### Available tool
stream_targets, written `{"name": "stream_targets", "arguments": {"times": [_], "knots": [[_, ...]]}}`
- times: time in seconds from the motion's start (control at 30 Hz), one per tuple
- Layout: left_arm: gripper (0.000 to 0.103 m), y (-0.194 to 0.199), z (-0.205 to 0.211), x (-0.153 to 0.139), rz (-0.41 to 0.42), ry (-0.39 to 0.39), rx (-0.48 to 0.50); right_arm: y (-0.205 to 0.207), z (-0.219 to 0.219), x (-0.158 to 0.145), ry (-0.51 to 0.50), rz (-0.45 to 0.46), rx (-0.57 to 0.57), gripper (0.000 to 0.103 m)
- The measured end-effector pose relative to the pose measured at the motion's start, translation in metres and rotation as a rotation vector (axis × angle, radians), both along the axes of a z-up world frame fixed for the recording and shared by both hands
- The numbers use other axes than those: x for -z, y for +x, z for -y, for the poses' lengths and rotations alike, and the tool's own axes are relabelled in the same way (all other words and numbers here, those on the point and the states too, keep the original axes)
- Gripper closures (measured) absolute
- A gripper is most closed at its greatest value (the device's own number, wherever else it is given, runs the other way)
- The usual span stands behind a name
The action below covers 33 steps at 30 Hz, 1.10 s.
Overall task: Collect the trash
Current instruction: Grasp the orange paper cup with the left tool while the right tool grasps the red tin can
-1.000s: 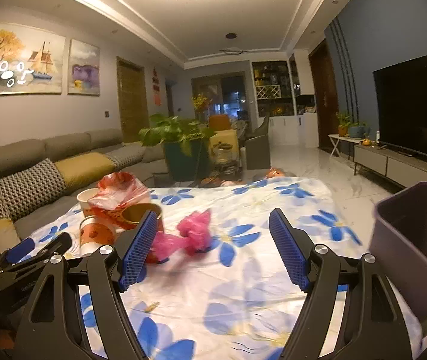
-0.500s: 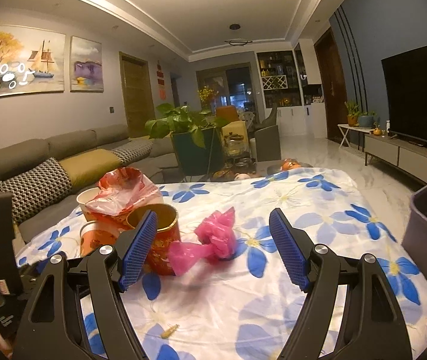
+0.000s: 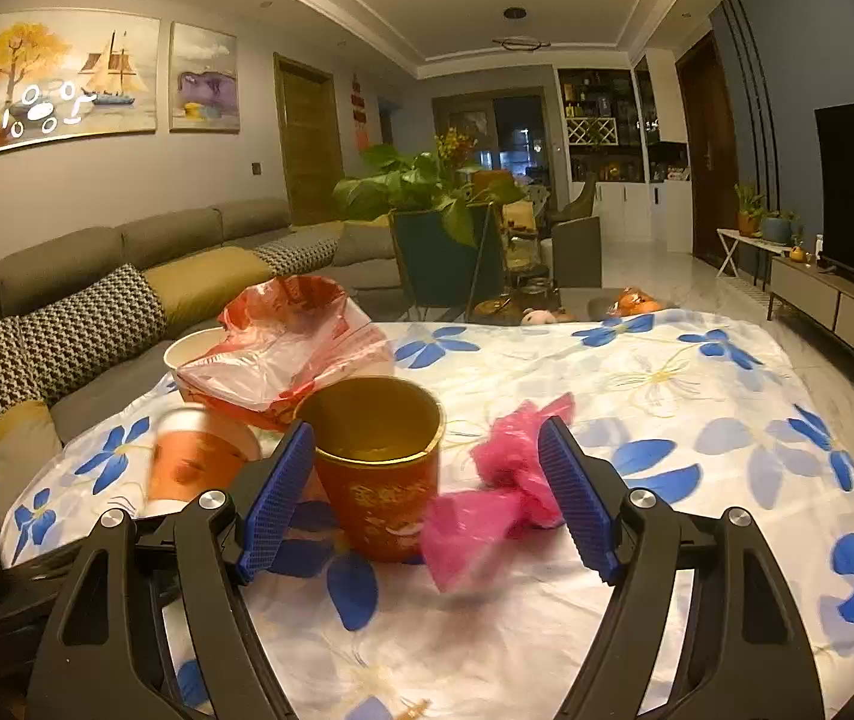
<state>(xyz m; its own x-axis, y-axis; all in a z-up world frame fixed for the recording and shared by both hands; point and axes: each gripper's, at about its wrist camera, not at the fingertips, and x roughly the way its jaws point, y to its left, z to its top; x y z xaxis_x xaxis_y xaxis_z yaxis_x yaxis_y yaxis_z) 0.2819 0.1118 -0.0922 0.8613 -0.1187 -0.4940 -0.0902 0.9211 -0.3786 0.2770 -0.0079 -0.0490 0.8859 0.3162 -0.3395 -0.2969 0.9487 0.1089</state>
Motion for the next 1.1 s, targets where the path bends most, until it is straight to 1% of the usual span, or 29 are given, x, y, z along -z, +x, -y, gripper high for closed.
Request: {"name": "stream_targets", "arguments": {"times": [0.1,0.2,0.33,0.43,0.47,0.53,0.6,0.73,0.8,1.1], "knots": [[0.043,-0.014,-0.004,-0.010,0.048,0.025,-0.022,0.008,-0.014,0.003,-0.029,-0.016,-0.013,0.028],[0.043,-0.025,-0.010,-0.019,0.081,0.011,-0.029,0.014,-0.025,0.004,-0.051,-0.030,-0.022,0.028],[0.043,-0.039,-0.014,-0.026,0.116,0.014,-0.039,0.023,-0.040,0.004,-0.076,-0.050,-0.044,0.028],[0.043,-0.044,-0.012,-0.030,0.126,0.015,-0.043,0.029,-0.044,0.006,-0.079,-0.080,-0.056,0.028],[0.043,-0.043,-0.014,-0.030,0.126,0.015,-0.043,0.030,-0.045,0.007,-0.078,-0.086,-0.060,0.029],[0.043,-0.044,-0.015,-0.029,0.122,0.012,-0.043,0.032,-0.045,0.008,-0.079,-0.098,-0.065,0.037],[0.043,-0.043,-0.017,-0.028,0.116,0.007,-0.043,0.033,-0.044,0.009,-0.077,-0.108,-0.065,0.040],[0.043,-0.044,-0.015,-0.027,0.111,0.010,-0.044,0.030,-0.039,0.006,-0.057,-0.100,-0.071,0.048],[0.043,-0.042,-0.014,-0.028,0.109,0.012,-0.042,0.027,-0.036,0.005,-0.051,-0.092,-0.069,0.050],[0.043,-0.050,-0.005,-0.034,0.120,0.021,-0.044,-0.002,-0.008,-0.018,-0.027,-0.012,-0.027,0.050]]}}
